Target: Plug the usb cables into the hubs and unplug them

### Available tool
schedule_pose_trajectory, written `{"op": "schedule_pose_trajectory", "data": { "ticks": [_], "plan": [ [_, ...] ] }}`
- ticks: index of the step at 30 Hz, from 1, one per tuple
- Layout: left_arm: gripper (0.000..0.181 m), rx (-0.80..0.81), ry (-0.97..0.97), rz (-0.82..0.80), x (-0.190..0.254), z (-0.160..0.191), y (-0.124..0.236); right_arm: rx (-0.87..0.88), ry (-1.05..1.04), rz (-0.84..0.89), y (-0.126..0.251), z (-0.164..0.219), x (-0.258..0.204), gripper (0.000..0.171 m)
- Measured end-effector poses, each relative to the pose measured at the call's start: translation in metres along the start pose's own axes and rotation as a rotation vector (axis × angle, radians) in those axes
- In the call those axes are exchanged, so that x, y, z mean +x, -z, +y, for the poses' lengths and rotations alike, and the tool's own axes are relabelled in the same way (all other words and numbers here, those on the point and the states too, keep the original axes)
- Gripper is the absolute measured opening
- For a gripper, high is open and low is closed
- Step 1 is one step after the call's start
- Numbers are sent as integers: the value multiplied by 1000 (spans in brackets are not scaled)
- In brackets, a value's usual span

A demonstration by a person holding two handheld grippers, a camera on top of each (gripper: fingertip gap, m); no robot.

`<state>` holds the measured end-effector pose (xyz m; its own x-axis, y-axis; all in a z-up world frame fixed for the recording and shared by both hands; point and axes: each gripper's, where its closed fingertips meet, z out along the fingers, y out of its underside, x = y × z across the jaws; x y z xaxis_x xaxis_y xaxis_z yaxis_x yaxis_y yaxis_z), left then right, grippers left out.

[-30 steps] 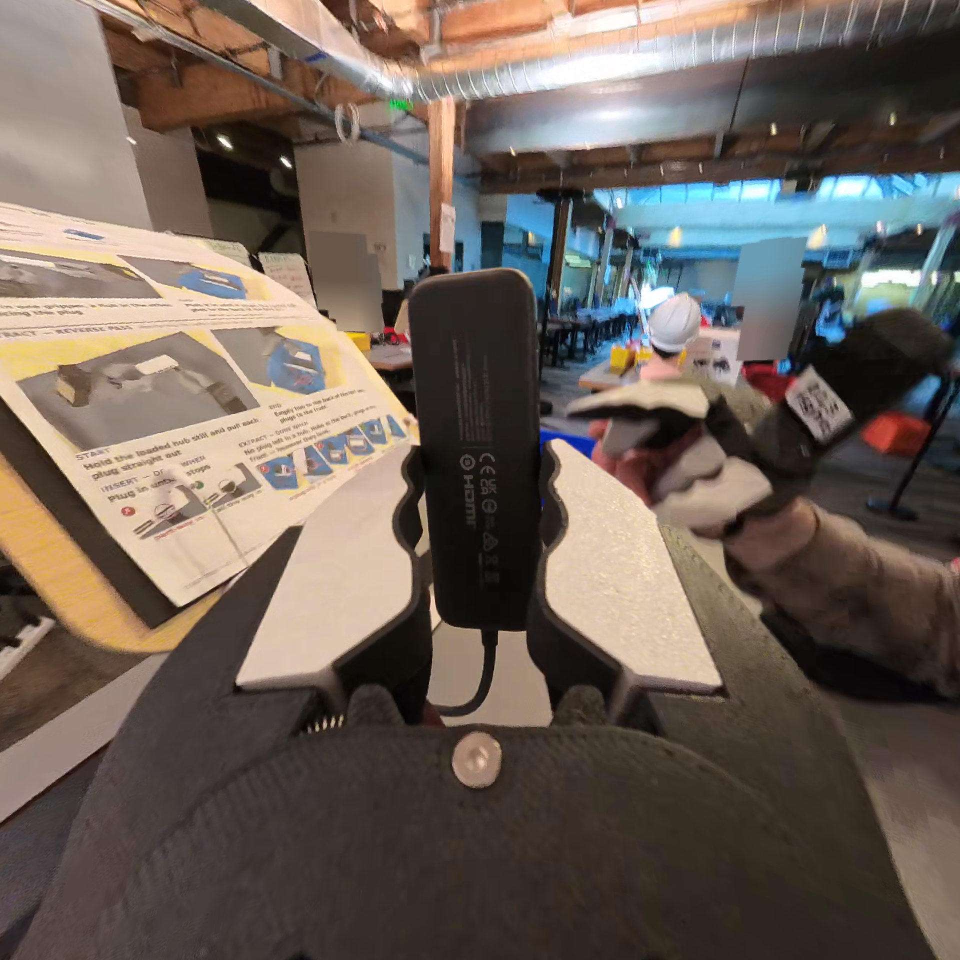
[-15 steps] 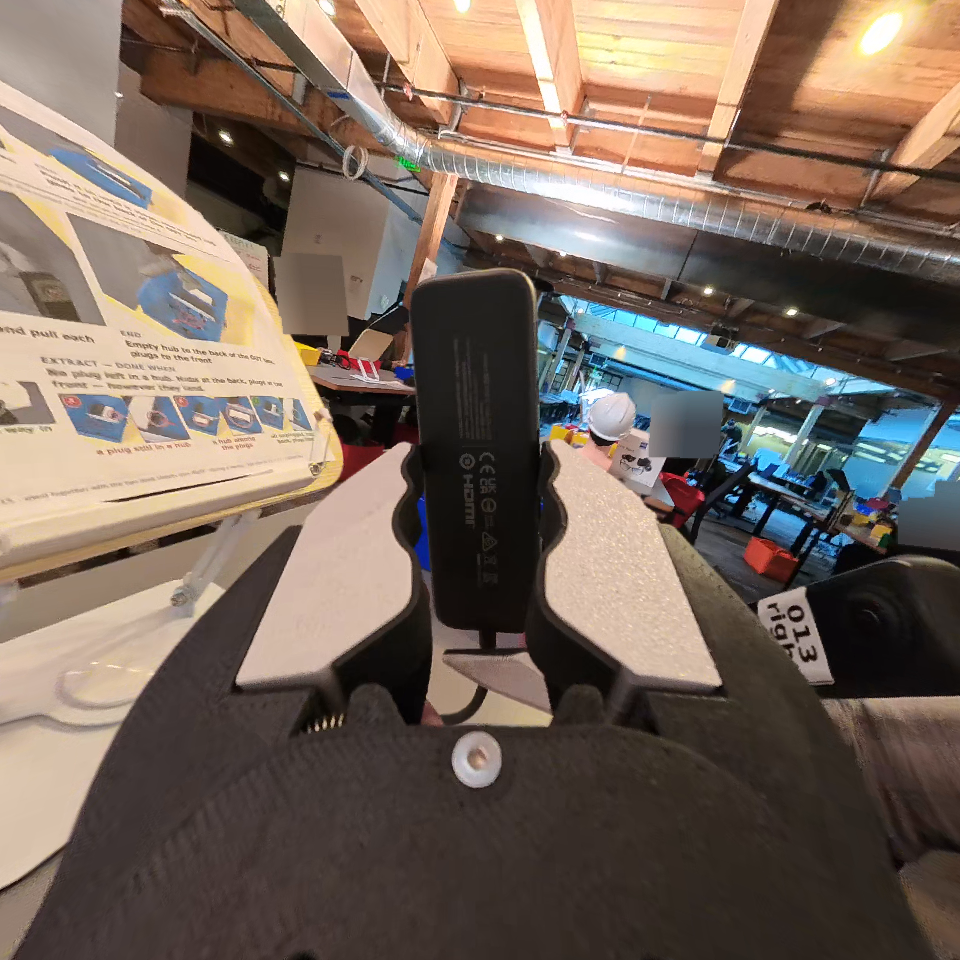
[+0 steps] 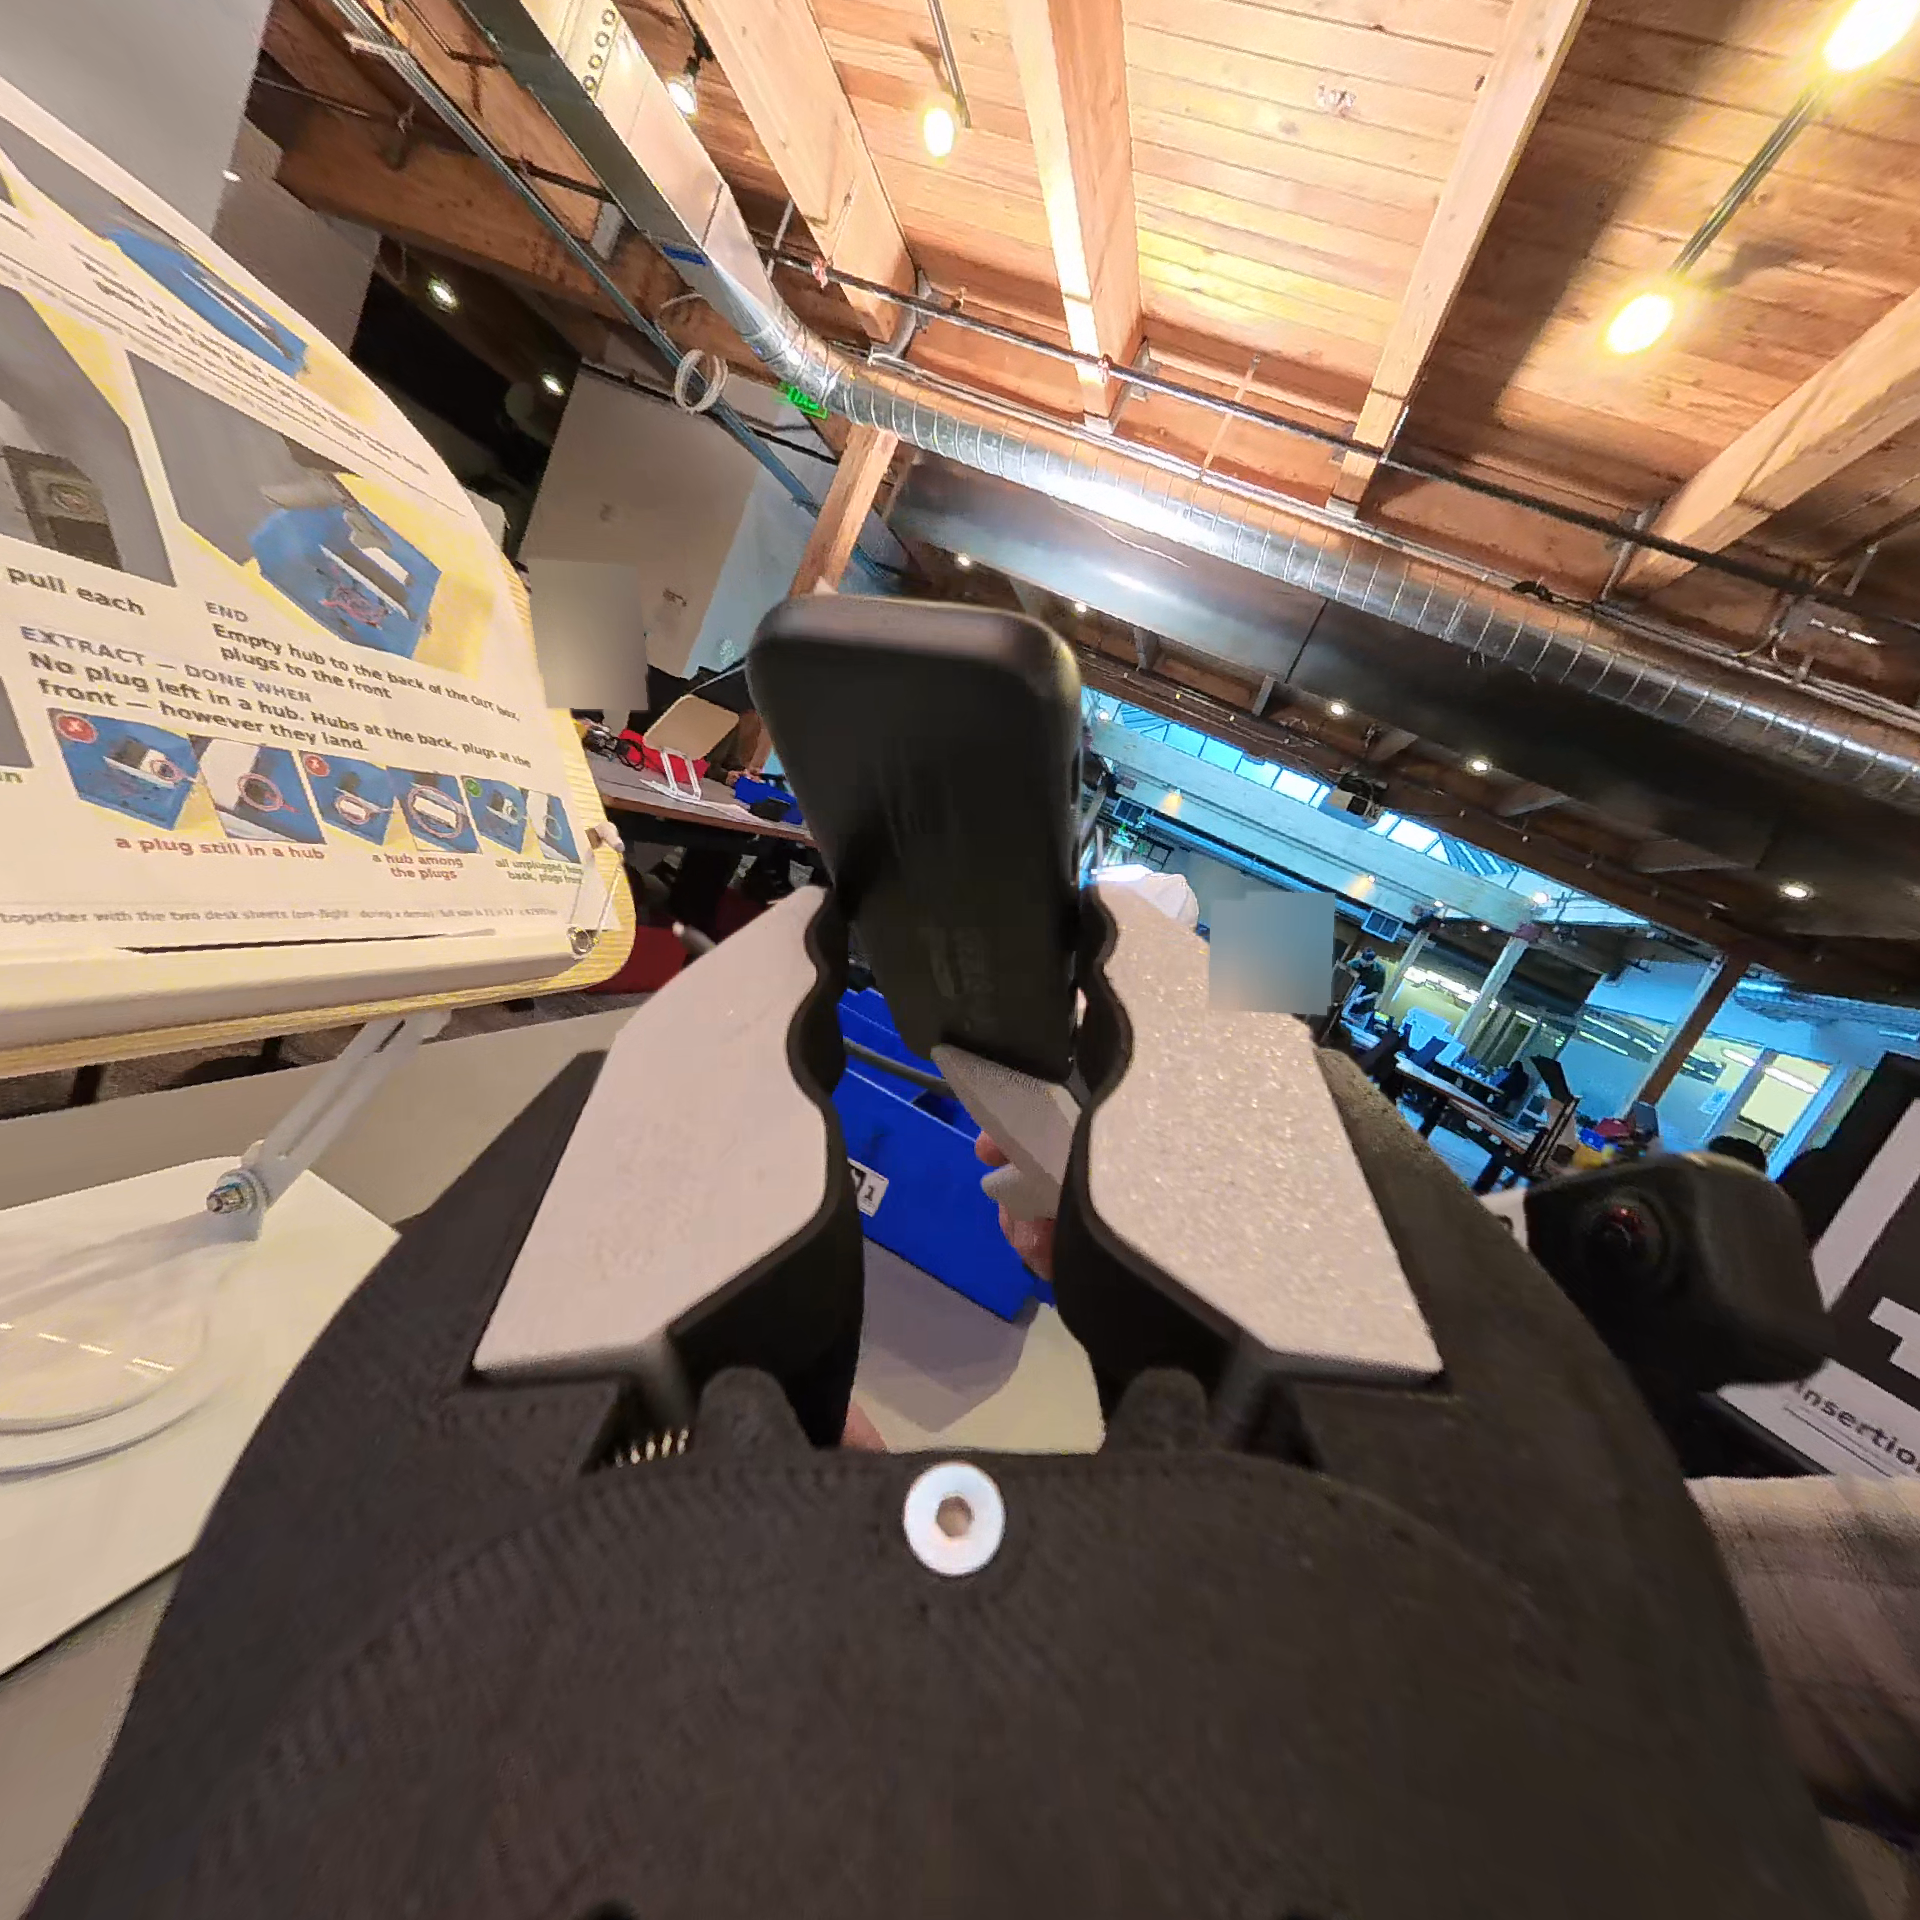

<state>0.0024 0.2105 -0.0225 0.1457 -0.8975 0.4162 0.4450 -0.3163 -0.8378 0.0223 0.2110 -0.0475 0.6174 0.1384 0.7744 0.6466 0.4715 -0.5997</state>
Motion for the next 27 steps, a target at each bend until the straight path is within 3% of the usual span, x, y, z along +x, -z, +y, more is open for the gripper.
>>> {"op": "schedule_pose_trajectory", "data": {
  "ticks": [7, 15, 20, 27],
  "plan": [
    [42, -48, 8, -2, -4, 9, -2, -18, 127, -45, 2, 8, 1, 9],
    [48, -93, -255, -151, -31, -15, 13, -164, 160, -219, 7, 38, 8, 9],
    [48, -217, -453, -252, -41, -40, 33, -311, 192, -444, 20, 79, -12, 9],
    [45, -390, -670, -341, -39, -60, 61, -465, 190, -845, 52, 132, -87, 9]
  ]
}}
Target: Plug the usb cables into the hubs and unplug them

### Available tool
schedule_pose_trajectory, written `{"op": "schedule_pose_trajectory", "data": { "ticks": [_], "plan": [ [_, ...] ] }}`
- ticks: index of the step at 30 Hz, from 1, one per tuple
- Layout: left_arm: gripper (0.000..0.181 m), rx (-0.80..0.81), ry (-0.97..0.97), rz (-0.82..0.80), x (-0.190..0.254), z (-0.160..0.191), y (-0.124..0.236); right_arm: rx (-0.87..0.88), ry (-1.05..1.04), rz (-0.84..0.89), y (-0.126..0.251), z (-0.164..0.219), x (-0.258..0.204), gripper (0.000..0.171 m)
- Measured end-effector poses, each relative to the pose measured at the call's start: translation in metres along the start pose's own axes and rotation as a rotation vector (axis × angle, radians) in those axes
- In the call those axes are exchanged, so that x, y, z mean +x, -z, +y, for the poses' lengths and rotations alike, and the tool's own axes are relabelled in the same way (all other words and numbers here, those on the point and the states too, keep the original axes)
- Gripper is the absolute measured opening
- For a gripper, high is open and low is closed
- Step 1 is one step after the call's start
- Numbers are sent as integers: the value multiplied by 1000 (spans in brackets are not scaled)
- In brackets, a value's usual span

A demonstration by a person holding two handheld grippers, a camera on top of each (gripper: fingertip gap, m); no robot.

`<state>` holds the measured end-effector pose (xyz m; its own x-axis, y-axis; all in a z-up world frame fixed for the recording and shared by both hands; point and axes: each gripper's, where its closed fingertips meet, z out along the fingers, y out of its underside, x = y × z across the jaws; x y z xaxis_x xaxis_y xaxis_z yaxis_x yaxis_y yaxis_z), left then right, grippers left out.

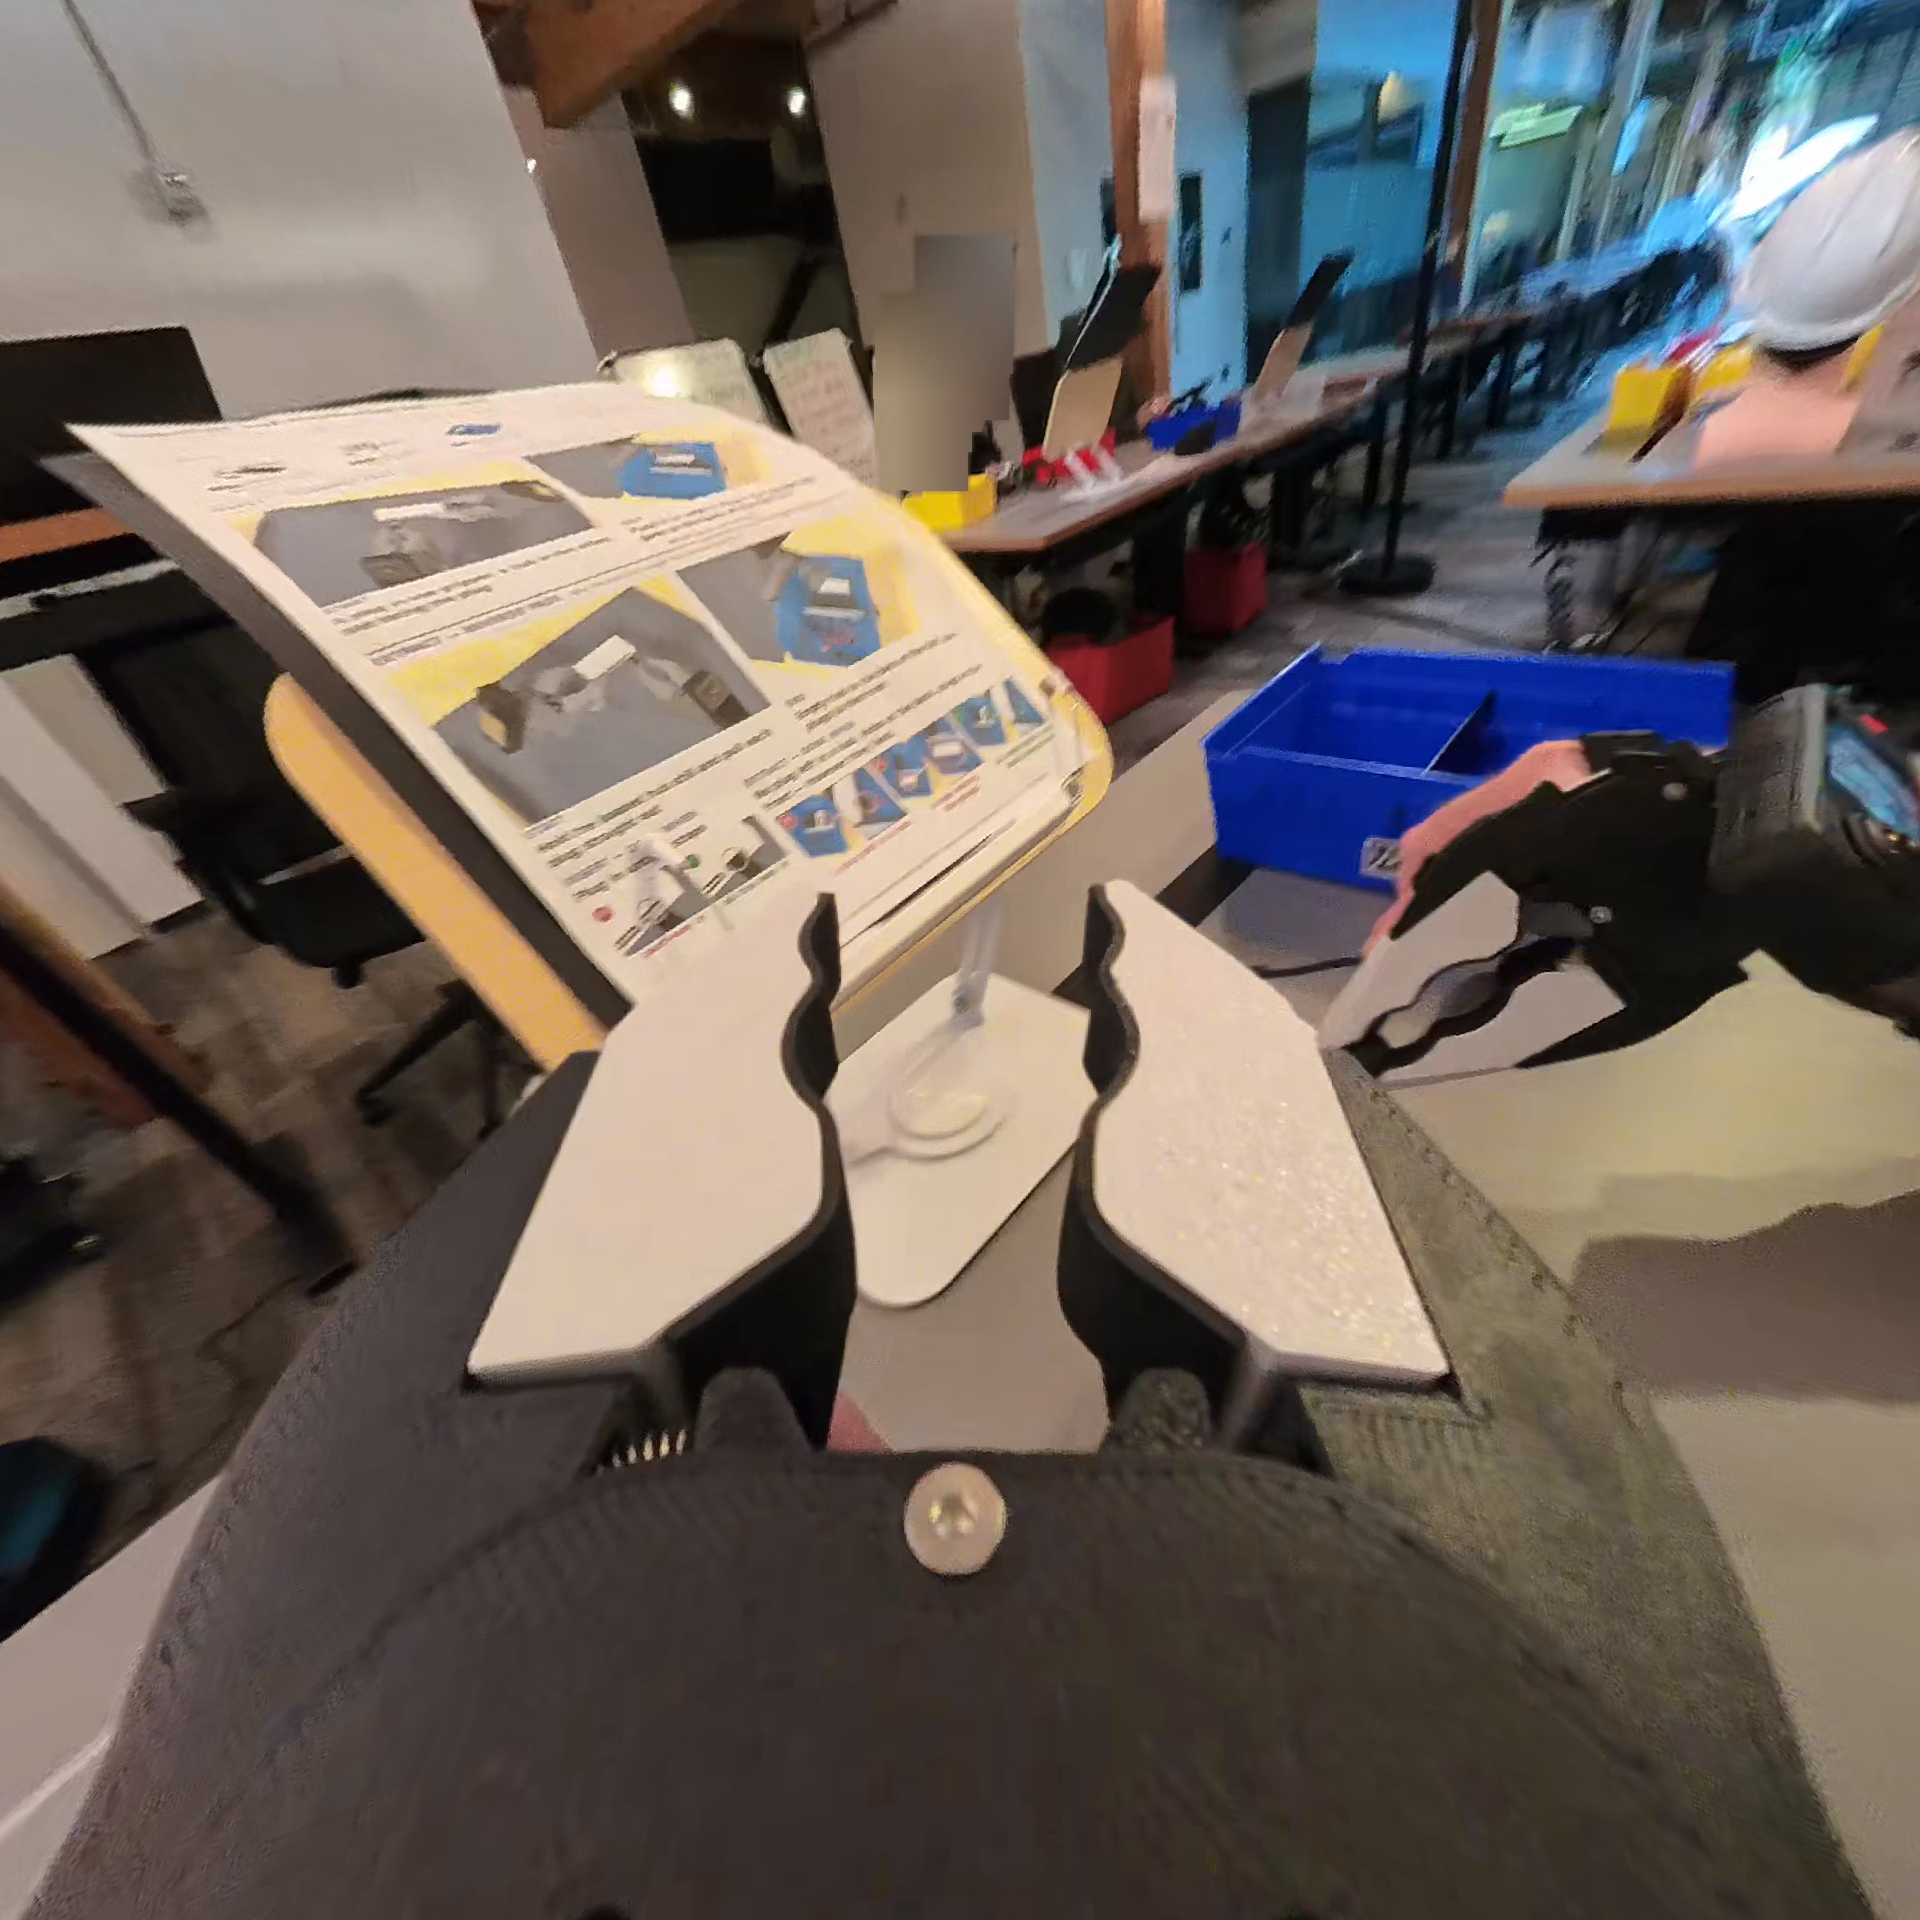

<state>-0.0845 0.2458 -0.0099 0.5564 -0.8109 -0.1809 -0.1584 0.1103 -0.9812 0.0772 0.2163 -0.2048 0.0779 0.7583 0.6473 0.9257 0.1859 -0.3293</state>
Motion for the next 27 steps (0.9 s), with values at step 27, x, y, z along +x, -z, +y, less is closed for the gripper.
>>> {"op": "schedule_pose_trajectory", "data": {
  "ticks": [27],
  "plan": [
    [47, -288, -274, -301, -65, 23, 54, -143, -6, -295, -46, 20, -77, 14]
  ]
}}
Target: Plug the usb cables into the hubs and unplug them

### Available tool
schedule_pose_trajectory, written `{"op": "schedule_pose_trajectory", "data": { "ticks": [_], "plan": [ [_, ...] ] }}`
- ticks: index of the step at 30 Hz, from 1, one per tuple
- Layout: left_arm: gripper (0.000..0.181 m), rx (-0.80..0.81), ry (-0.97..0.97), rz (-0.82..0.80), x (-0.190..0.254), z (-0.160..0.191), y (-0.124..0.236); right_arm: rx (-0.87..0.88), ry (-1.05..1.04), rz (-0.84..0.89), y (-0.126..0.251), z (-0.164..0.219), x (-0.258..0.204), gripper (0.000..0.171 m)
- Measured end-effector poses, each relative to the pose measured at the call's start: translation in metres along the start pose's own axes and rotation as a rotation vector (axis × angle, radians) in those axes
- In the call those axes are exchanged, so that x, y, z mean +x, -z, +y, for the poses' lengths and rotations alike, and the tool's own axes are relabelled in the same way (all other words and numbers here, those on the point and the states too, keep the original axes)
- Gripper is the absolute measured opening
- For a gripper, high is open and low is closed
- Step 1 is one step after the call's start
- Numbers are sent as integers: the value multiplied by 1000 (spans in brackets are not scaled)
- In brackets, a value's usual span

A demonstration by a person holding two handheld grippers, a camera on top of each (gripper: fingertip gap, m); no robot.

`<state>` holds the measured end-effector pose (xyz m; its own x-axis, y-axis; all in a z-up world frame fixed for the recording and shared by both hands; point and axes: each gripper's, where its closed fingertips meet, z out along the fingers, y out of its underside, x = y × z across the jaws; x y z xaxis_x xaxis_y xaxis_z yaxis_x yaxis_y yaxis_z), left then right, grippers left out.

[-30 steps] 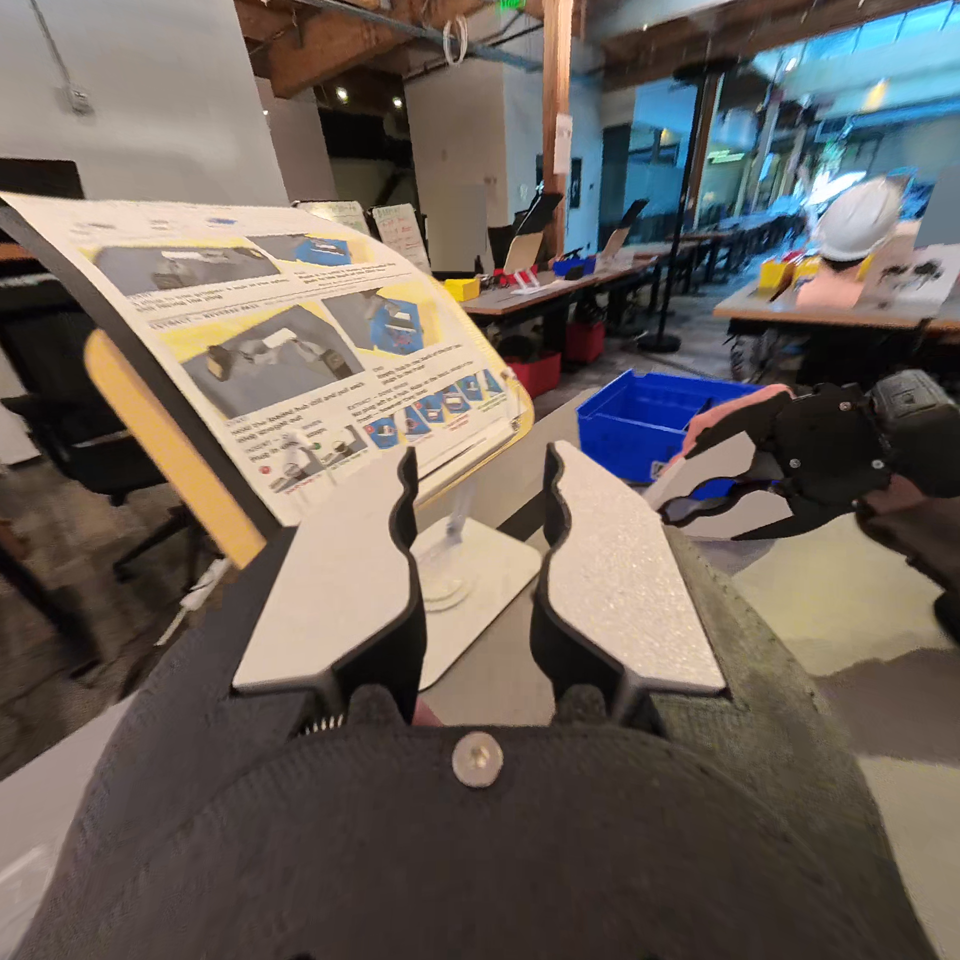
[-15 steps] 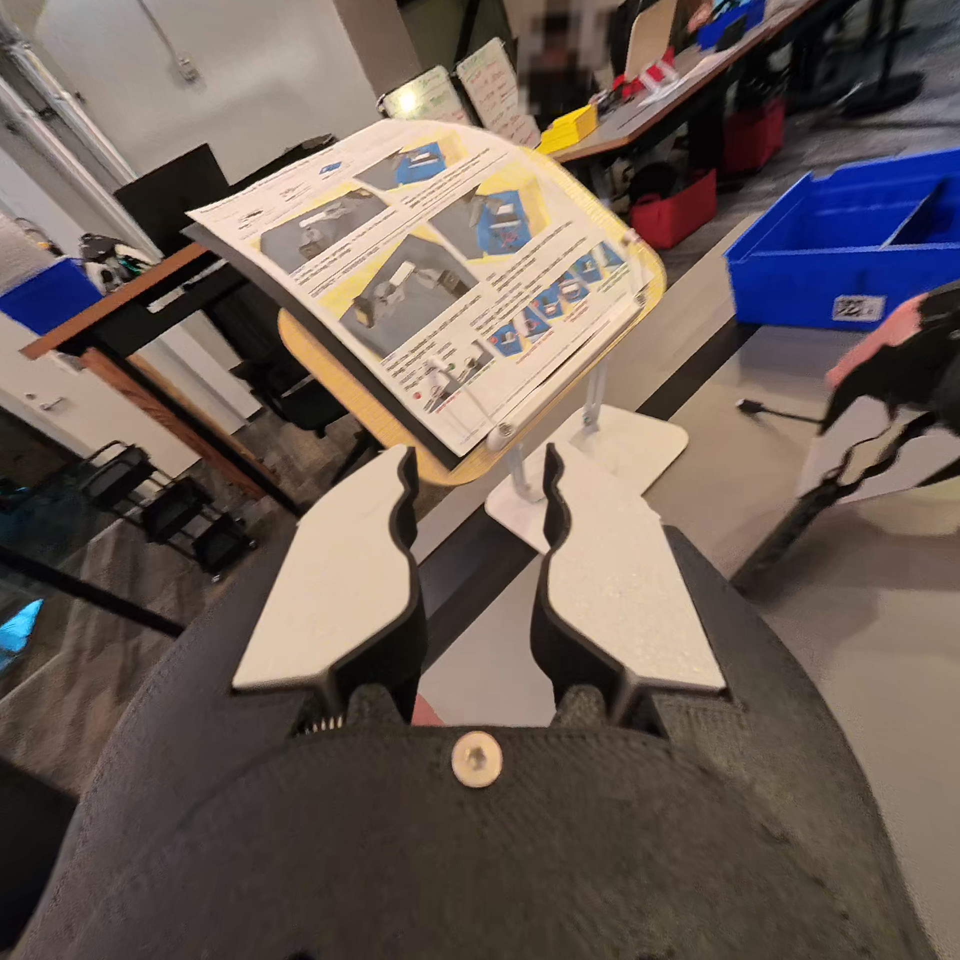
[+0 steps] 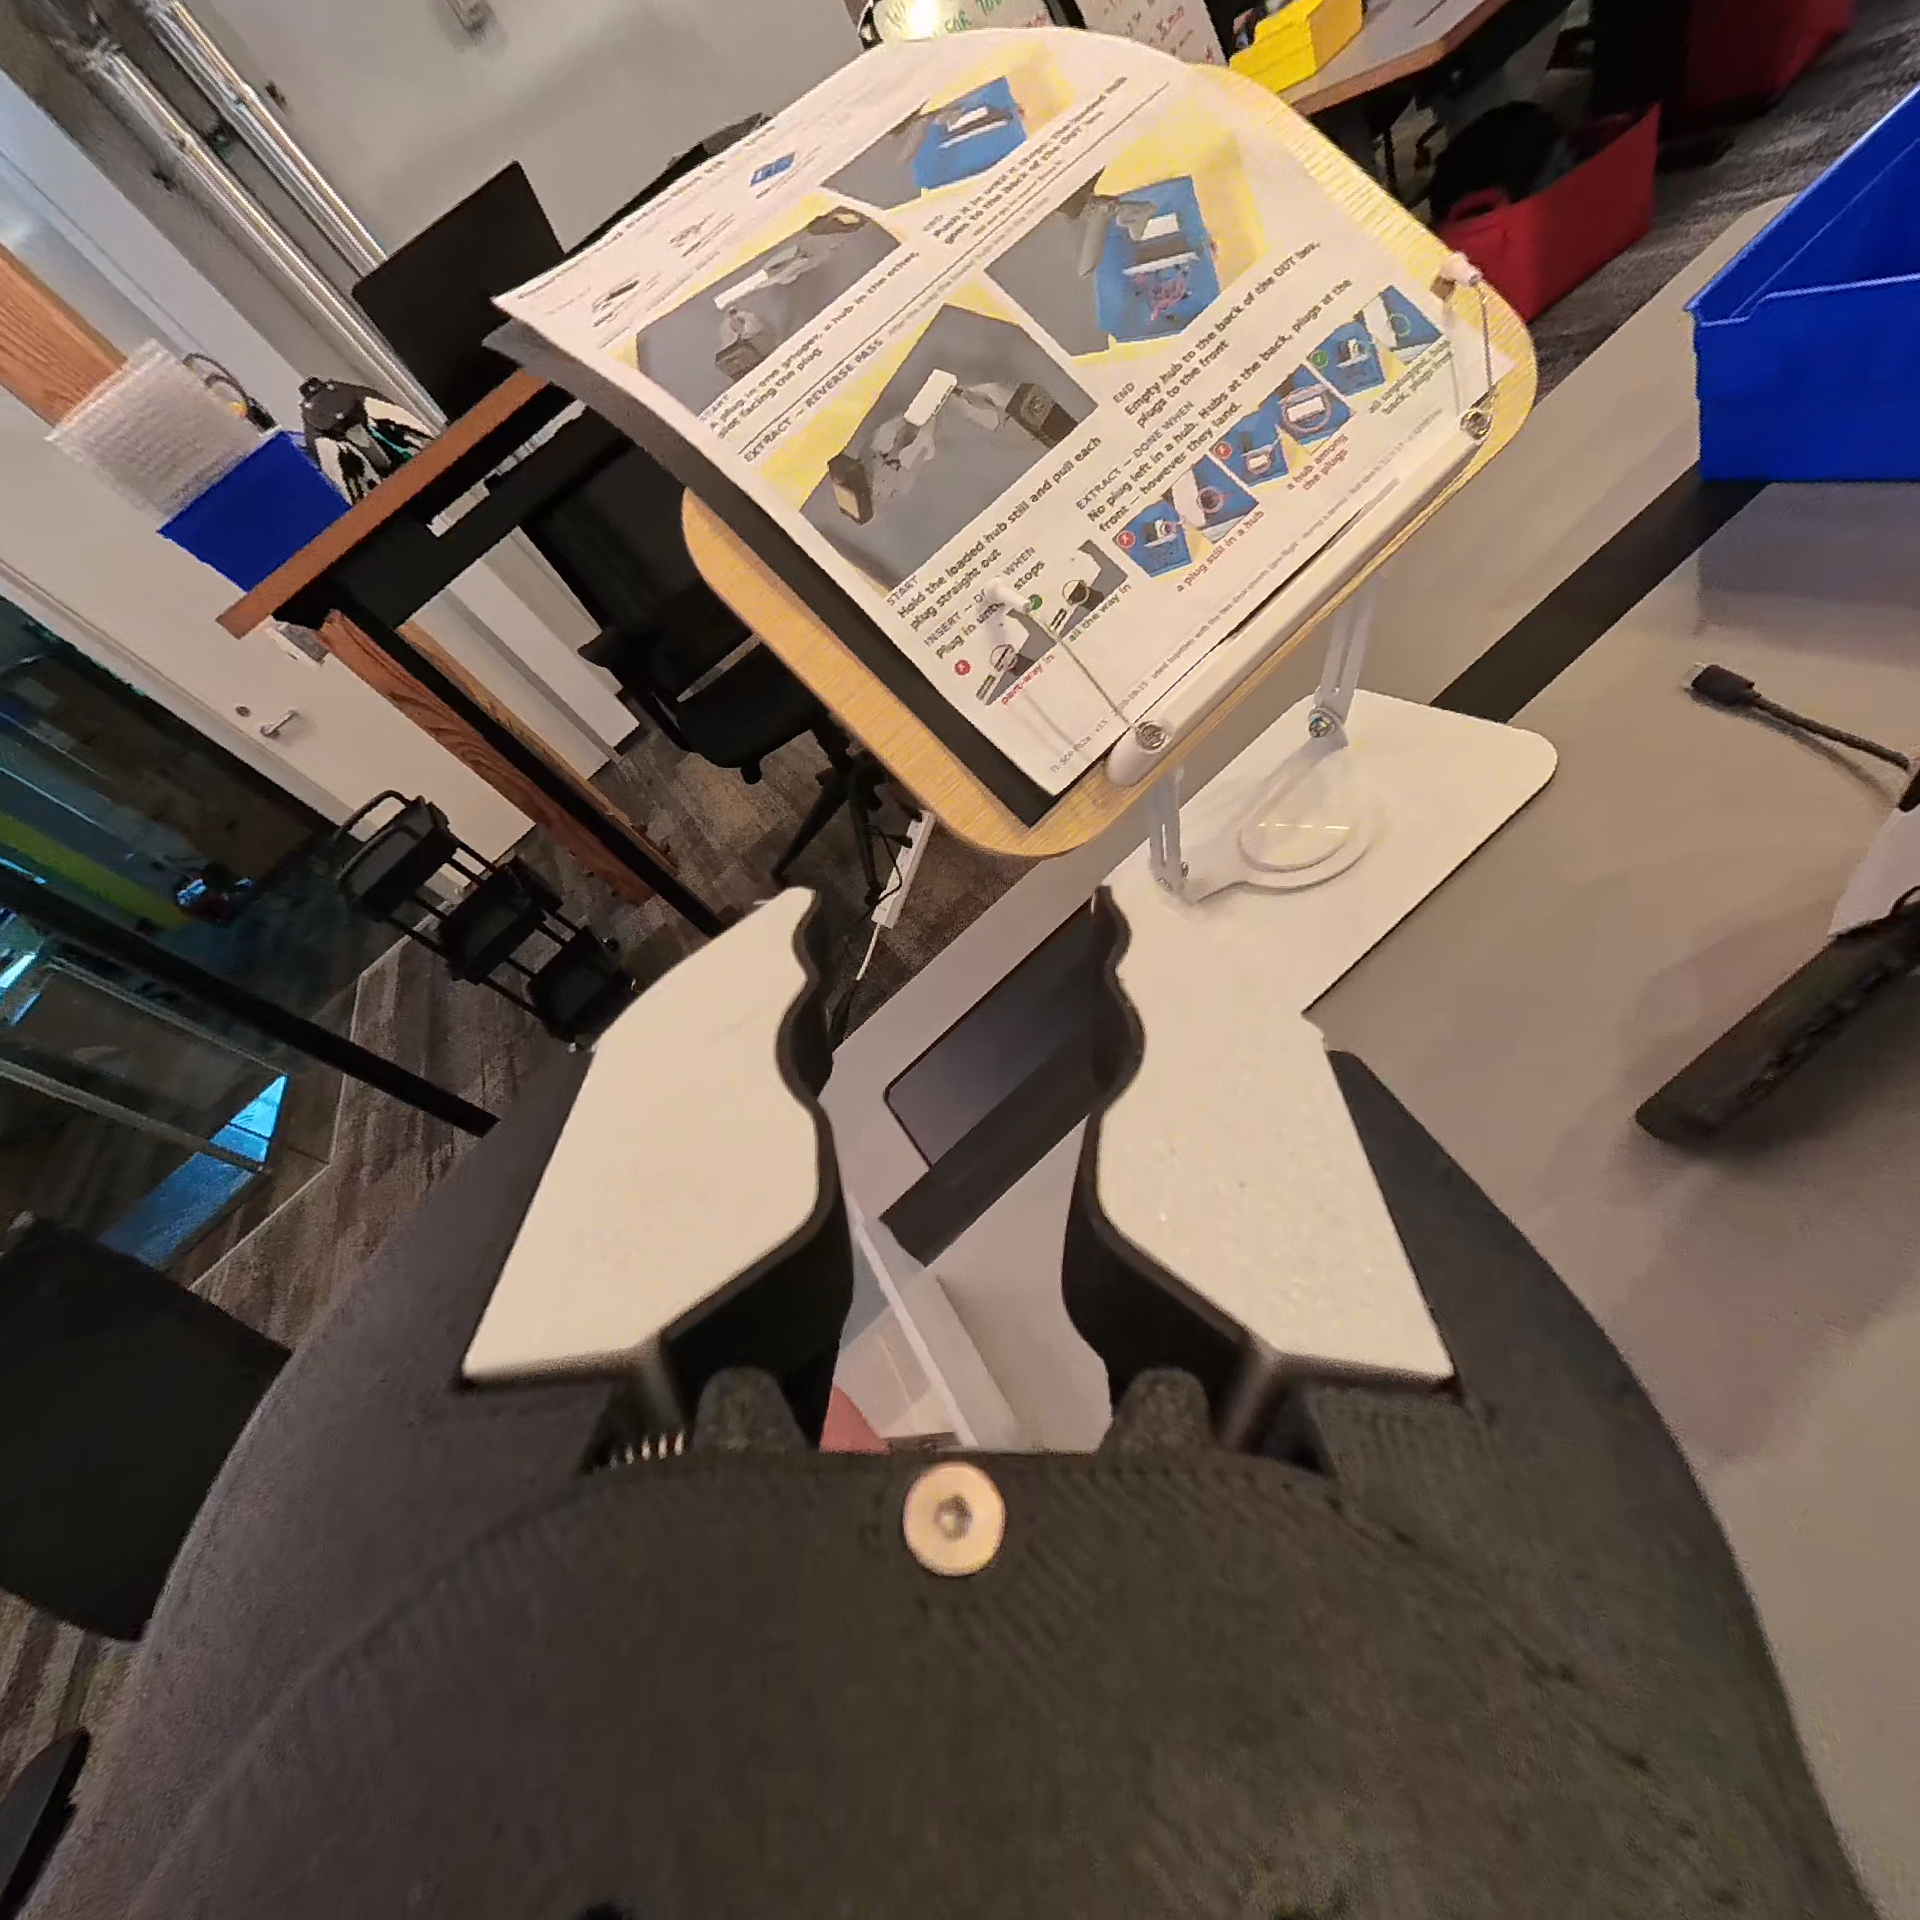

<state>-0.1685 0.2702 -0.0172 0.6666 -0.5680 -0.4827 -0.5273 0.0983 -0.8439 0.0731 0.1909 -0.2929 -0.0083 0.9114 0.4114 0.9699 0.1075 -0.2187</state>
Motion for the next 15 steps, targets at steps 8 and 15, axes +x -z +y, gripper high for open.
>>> {"op": "schedule_pose_trajectory", "data": {
  "ticks": [8, 15],
  "plan": [
    [48, -91, -17, -14, -19, 24, 18, -85, 43, 57, 0, 0, 1, 15],
    [48, -160, -32, -74, -37, 41, 28, -83, 58, 76, 0, -1, 3, 16]
  ]
}}
